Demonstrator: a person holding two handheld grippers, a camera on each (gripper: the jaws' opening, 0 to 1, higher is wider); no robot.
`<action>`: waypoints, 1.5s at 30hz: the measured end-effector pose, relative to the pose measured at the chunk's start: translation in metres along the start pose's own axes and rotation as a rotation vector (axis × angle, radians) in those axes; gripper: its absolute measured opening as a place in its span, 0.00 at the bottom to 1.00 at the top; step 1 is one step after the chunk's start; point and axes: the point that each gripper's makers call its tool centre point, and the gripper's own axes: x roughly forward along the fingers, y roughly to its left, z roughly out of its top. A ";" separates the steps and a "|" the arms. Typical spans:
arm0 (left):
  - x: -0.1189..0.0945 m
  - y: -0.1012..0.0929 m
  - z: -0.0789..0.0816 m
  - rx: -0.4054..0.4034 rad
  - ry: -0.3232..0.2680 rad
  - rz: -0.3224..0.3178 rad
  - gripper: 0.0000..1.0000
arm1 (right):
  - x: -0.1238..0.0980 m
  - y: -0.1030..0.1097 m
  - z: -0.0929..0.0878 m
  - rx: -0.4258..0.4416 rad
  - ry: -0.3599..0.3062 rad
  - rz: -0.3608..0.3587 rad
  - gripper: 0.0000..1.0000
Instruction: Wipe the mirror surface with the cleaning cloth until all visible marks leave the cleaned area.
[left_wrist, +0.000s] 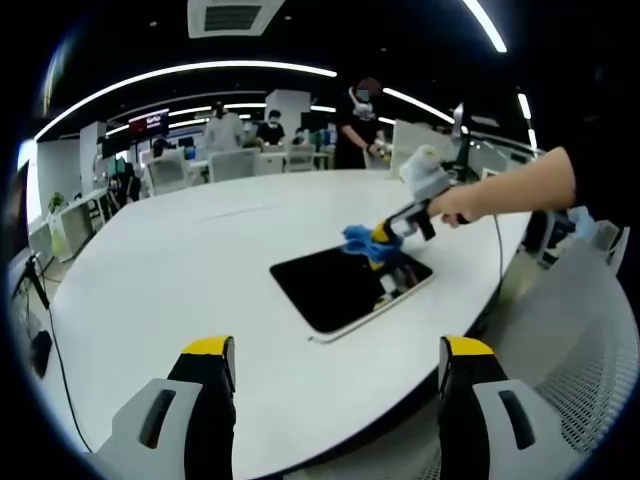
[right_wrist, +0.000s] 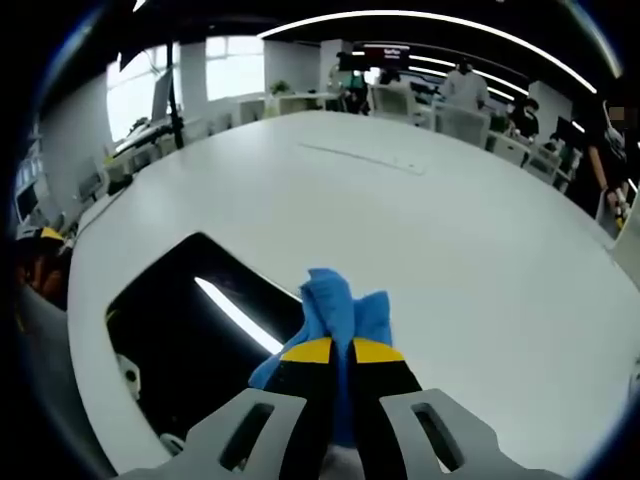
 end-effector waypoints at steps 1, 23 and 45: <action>0.000 0.000 0.000 -0.001 0.000 -0.001 0.83 | 0.001 0.000 0.001 -0.003 0.000 -0.005 0.00; 0.001 0.001 0.000 -0.001 0.002 0.002 0.84 | -0.009 0.018 0.010 -0.036 -0.002 -0.041 0.00; 0.000 0.000 0.000 0.000 -0.004 -0.002 0.84 | -0.039 -0.010 0.029 -0.031 -0.048 -0.076 0.00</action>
